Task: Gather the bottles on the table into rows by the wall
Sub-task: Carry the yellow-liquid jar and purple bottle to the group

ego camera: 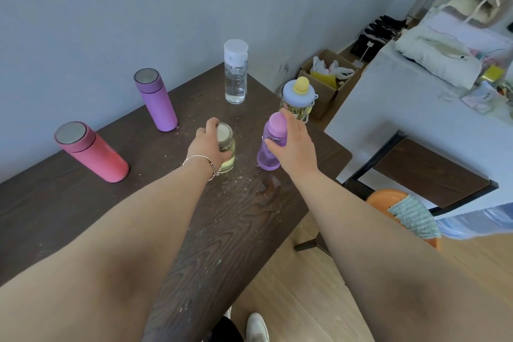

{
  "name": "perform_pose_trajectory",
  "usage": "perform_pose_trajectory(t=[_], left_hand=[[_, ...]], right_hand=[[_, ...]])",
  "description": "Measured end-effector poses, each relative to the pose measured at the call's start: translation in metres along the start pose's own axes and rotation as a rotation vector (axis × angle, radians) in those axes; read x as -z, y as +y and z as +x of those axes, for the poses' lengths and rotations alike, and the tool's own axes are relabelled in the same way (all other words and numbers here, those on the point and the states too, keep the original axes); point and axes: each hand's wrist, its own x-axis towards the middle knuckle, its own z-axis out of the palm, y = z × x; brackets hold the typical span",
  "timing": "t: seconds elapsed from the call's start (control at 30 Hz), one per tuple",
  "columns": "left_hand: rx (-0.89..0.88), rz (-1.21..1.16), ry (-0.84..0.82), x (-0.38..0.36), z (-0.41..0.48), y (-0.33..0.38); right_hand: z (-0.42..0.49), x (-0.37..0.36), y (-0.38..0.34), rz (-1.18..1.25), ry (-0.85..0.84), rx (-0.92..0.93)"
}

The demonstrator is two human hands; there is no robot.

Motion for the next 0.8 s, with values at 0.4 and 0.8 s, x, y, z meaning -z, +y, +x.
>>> perform_pose_trajectory(t=[0.4,0.8], left_hand=[[0.082,-0.061,0.152,0.03,-0.053,-0.006],[0.244,-0.05,0.388,0.09,-0.177,-0.044]], right_hand=[[-0.023,0.013,-0.019,0.02,-0.048,0.05],[-0.078,0.007,-0.094,0.126,-0.198,0.241]])
